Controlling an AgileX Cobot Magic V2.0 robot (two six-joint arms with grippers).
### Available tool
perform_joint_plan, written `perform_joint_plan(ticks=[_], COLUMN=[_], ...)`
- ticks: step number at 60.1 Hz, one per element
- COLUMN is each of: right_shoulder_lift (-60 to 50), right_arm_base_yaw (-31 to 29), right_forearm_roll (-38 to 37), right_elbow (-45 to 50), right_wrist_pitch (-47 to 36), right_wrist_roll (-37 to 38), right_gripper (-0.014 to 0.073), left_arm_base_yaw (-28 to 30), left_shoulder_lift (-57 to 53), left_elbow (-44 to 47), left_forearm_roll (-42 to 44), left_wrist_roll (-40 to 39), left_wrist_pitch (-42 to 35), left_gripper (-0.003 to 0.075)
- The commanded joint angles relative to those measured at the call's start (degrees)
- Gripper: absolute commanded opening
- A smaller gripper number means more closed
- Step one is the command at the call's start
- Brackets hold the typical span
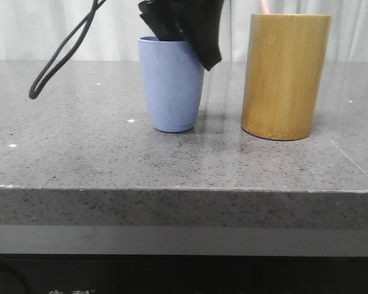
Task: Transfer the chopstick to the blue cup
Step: 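Slide the light-blue cup with the left gripper toward the bamboo holder, then open the left gripper and lift it away from the cup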
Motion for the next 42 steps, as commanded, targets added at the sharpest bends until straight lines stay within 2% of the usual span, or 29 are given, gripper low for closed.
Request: perform_joint_plan(ticks=[1, 17, 23, 32, 42], right_shoulder_lift=[0.6, 0.6, 0.6, 0.6, 0.6], right_arm_base_yaw=[-0.3, -0.3, -0.3, -0.3, -0.3], right_forearm_roll=[0.2, 0.2, 0.2, 0.2, 0.2], right_elbow=[-2.0, -2.0, -2.0, -2.0, -2.0], right_wrist_pitch=[-4.3, -4.2, -4.2, -4.3, -4.3], right_wrist_roll=[-0.1, -0.1, -0.1, -0.1, -0.1], right_gripper=[0.0625, 0.0625, 0.0625, 0.0625, 0.0625], left_arm_base_yaw=[-0.4, -0.4, 0.2, 2.2, 8.1], left_shoulder_lift=[-3.0, -8.6, -11.8, -17.3, -24.4], left_elbow=[-4.0, -5.7, -4.5, 0.5, 8.8], left_forearm_roll=[-1.4, -1.6, -1.0, 3.3, 3.9], left_wrist_roll=[-0.1, -0.4, -0.4, -0.4, -0.6], left_wrist_pitch=[1.6, 3.0, 3.0, 3.0, 3.0], left_gripper=[0.0388, 0.0390, 0.0368, 0.0215, 0.0025])
